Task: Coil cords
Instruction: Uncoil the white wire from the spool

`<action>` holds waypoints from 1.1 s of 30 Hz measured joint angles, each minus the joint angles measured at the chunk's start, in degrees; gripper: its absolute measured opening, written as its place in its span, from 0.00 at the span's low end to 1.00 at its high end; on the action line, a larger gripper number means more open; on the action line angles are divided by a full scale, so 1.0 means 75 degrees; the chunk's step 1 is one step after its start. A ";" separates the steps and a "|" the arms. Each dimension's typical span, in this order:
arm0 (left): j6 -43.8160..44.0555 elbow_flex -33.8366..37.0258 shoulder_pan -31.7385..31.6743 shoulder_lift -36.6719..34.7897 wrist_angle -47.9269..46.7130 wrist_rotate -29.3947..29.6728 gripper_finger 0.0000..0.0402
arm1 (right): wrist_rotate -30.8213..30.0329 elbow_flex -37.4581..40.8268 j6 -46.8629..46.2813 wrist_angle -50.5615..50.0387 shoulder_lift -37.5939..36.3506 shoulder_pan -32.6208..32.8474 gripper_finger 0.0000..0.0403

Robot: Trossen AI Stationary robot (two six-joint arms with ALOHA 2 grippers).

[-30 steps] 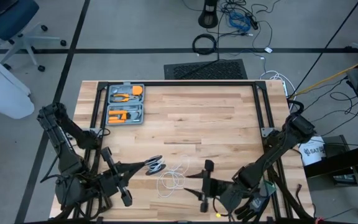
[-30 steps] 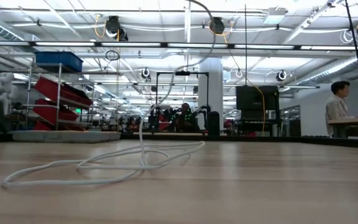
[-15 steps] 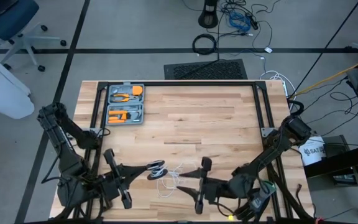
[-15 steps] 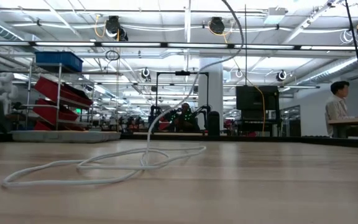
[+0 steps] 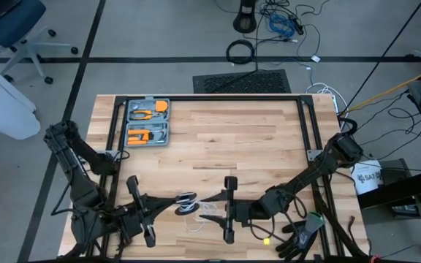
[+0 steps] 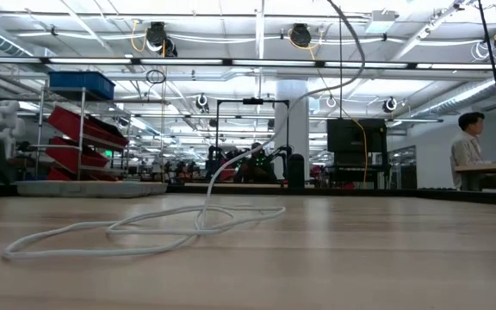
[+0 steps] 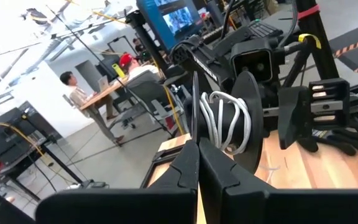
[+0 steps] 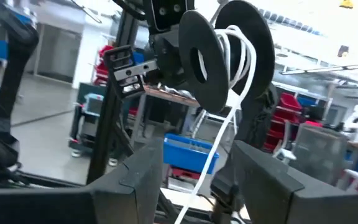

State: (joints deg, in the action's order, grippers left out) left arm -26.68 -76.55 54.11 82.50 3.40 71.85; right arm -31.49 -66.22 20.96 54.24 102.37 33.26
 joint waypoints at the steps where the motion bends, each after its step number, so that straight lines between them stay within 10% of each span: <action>1: 0.0077 0.0000 -0.0006 0.0000 -0.0011 -0.0011 0.00 | 0.0017 0.0000 -0.0116 -0.0014 0.0000 -0.0018 0.44; 22: 0.0114 0.0006 -0.0071 0.0000 -0.0015 -0.0312 0.00 | 0.0007 -0.0003 -0.0634 -0.0336 0.0000 -0.0143 0.01; 33: 0.0122 0.0006 -0.0070 0.0000 -0.1215 -0.0193 0.00 | -0.1504 -0.0006 -0.0020 0.0042 0.0000 0.0305 0.00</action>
State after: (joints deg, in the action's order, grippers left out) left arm -25.77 -76.51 53.58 82.50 -5.72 70.41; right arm -42.77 -66.26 20.81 54.55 102.37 35.55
